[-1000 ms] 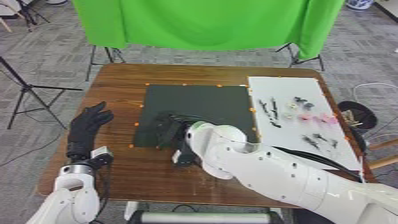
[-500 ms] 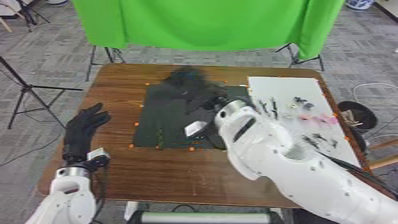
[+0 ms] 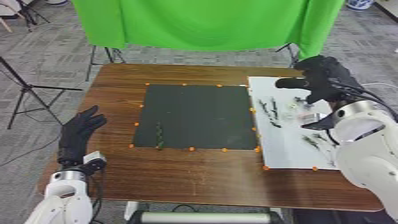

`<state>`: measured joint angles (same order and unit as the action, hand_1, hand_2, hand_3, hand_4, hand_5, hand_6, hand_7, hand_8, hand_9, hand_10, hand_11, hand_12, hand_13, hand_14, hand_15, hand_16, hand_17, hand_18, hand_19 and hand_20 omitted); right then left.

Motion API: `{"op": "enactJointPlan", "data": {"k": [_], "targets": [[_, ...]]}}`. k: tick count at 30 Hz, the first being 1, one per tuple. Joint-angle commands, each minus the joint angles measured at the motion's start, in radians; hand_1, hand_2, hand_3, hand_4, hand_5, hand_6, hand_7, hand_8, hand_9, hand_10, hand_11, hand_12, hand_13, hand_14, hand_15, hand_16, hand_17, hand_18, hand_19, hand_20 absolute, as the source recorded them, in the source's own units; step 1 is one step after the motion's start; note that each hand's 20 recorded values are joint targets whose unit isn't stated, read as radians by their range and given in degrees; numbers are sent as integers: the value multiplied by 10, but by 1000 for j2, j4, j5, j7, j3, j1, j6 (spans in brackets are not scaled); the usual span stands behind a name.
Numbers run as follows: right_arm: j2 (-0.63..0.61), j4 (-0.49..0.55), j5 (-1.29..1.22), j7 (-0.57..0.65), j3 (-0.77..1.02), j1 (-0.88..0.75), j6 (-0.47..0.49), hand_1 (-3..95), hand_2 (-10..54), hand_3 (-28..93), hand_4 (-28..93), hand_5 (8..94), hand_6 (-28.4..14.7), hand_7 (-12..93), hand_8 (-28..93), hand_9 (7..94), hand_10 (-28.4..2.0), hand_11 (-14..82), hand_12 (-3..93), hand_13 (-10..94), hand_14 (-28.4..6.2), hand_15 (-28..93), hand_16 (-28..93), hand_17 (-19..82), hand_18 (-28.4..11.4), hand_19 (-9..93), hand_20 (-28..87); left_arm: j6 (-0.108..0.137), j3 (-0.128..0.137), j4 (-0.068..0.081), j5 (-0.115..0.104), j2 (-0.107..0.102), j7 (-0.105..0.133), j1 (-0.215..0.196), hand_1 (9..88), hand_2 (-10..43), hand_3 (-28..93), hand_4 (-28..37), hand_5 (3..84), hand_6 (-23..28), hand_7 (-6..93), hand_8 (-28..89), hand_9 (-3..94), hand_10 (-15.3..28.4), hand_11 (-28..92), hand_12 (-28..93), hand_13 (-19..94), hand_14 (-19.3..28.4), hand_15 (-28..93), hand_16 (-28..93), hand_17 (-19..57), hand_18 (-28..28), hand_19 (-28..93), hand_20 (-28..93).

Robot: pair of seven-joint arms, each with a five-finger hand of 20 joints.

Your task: Arrange flowers

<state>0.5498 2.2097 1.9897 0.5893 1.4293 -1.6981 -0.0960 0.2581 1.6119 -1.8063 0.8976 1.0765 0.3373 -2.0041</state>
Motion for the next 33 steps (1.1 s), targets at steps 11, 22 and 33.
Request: {"op": "enactJointPlan", "data": {"k": [11, 22, 33], "targets": [[42, -101, 98, 145, 279, -409, 13, 309, -95, 622, -192, 593, -32, 158, -74, 737, -150, 195, 187, 880, -54, 576, 204, 633, -120, 932, 372, 3, 5, -12, 0, 13, -17, -27, 178, -6, 706, -283, 509, 34, 125, -80, 518, 148, 193, 87, 444, 168, 222, -49, 115, 105, 74, 168], [55, -140, 87, 166, 250, -426, 47, 316, -95, 632, -202, 622, -24, 179, -90, 787, -141, 215, 187, 899, -45, 564, 217, 649, -113, 932, 380, -2, 1, -13, 3, 14, -19, -30, 181, -1, 704, -283, 509, 35, 125, -80, 518, 148, 193, 87, 445, 169, 224, -50, 115, 105, 75, 168], [74, -162, 89, 183, 186, -412, 53, 315, -95, 630, -197, 628, -27, 172, -88, 816, -137, 220, 186, 911, -41, 549, 219, 657, -107, 932, 366, -5, -4, -13, 6, 19, -22, -30, 185, 0, 706, -283, 509, 35, 125, -80, 518, 148, 195, 87, 445, 169, 224, -50, 116, 104, 75, 167]]}}
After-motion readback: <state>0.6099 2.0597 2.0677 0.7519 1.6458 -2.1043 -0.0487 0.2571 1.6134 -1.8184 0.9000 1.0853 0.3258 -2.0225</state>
